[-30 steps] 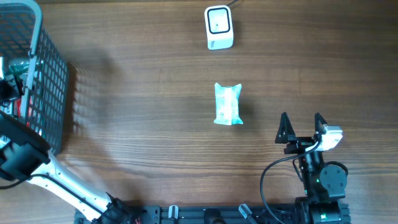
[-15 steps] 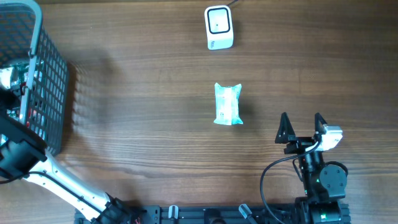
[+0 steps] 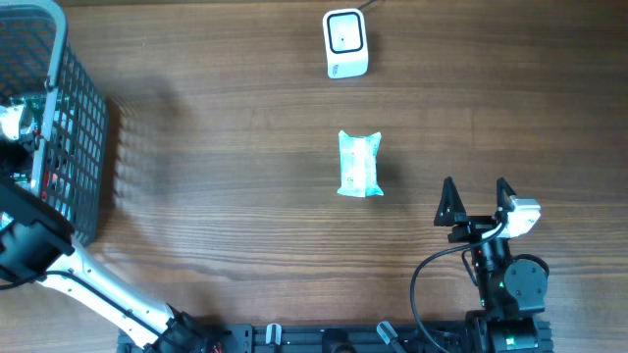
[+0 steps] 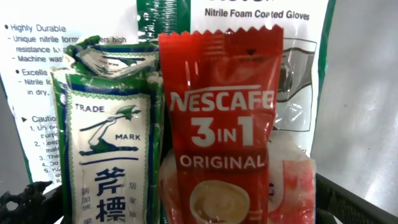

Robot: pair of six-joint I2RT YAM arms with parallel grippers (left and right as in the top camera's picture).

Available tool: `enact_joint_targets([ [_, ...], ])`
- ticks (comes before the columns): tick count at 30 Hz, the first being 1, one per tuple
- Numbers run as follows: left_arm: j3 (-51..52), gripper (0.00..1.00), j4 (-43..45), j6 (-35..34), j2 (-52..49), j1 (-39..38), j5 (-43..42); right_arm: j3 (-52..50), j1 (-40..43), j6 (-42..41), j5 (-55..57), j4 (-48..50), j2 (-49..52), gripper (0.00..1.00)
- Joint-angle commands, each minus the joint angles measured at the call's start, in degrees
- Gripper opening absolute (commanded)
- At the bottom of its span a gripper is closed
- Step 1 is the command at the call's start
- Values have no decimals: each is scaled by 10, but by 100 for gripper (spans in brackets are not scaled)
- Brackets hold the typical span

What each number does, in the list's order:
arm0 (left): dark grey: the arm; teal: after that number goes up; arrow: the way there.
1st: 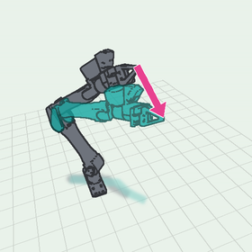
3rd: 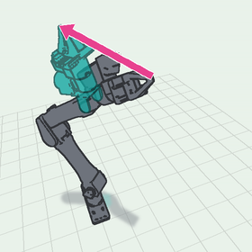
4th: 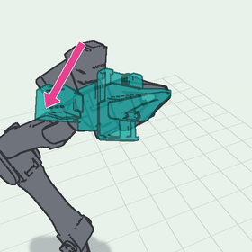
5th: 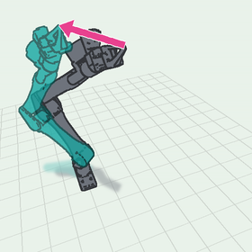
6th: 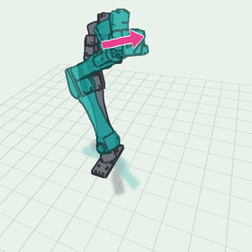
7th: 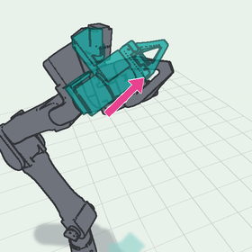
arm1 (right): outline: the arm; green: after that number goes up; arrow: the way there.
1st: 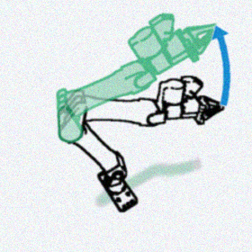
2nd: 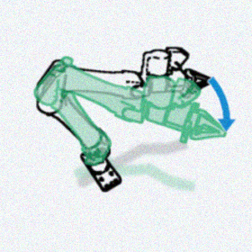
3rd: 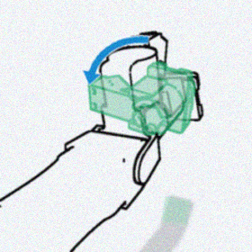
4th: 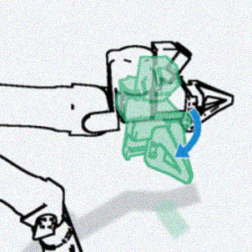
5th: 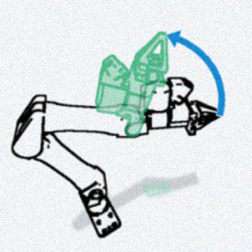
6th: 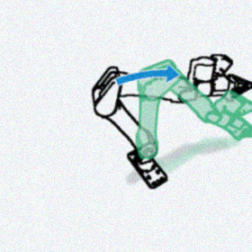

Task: Scan the item barcode
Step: 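Reach the left gripper back into the basket and grasp the green glove package, then place the glove package with sachets beside the wipe pack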

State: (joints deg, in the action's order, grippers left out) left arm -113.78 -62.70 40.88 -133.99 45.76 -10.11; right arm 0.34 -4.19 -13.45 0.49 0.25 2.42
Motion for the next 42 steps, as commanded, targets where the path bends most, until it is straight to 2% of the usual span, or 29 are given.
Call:
enact_joint_targets([
  [1,57,100,24,8,-10,-2,3,0,1,-2,8,3,-1,100],
  [3,94,100,53,4,-10,-4,32,0,1,-2,8,3,-1,100],
  [4,108,95,63,4,-10,-5,36,0,1,-2,8,3,-1,100],
  [5,123,90,73,4,-10,-6,36,0,1,-2,8,3,-1,100],
  [6,139,81,85,2,-10,-7,36,0,1,-2,8,3,-1,100],
  [9,163,68,106,-10,-10,-9,36,0,1,-2,8,3,-1,100],
  [10,166,58,108,-15,-10,-10,36,0,1,-2,8,3,-1,100],
  [14,166,55,111,-28,-10,-10,36,0,1,-2,8,3,-1,100],
  [16,166,46,111,-29,-10,-10,28,0,1,-2,8,3,-1,100],
  [17,166,32,111,-30,-10,-10,24,0,1,-2,8,3,-1,100],
  [18,162,22,111,-39,-7,-10,22,0,1,-2,8,3,-1,99],
  [24,106,6,111,-125,39,-10,20,0,1,-2,8,3,-1,100],
  [27,81,4,111,-158,75,-10,20,0,1,-2,8,3,-1,100],
  [33,47,4,117,-175,188,-10,21,0,1,-2,8,3,-1,100],
  [36,36,5,141,-208,265,-10,21,0,1,-2,8,3,-1,100],
  [39,34,7,174,-209,352,-16,21,0,1,-2,8,3,-1,100],
  [42,34,8,221,-262,443,-39,20,0,1,-2,8,3,-1,100],
])
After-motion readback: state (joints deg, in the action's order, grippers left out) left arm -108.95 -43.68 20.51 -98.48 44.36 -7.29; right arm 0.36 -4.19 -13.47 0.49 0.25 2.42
